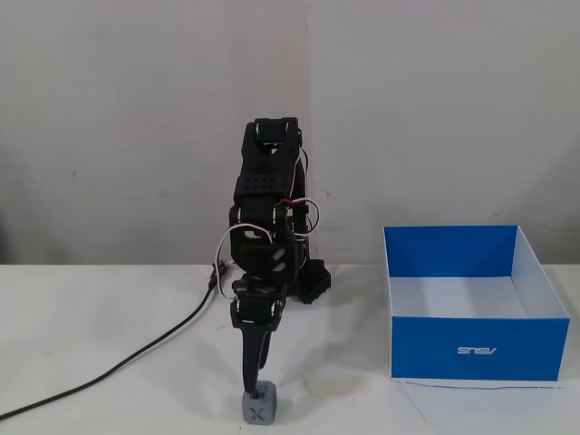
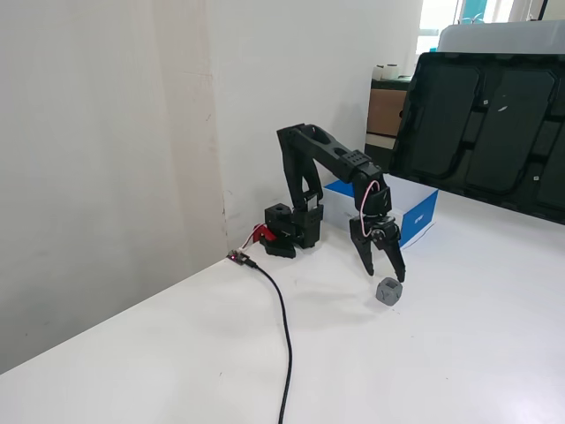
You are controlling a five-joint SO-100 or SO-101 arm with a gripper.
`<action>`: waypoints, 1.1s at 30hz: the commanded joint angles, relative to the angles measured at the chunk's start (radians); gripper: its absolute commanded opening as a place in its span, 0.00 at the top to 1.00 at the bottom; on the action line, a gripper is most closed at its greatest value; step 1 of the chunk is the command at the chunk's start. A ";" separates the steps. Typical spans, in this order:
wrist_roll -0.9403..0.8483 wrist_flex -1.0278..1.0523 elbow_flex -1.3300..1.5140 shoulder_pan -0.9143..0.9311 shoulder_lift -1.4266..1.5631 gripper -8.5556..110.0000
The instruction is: Pick the gray block and keep it in the box.
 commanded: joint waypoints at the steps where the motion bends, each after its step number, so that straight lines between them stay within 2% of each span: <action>1: 0.011 0.003 -0.089 -0.011 -0.014 0.71; 33: 0.026 -0.115 -0.150 -0.020 -0.215 0.72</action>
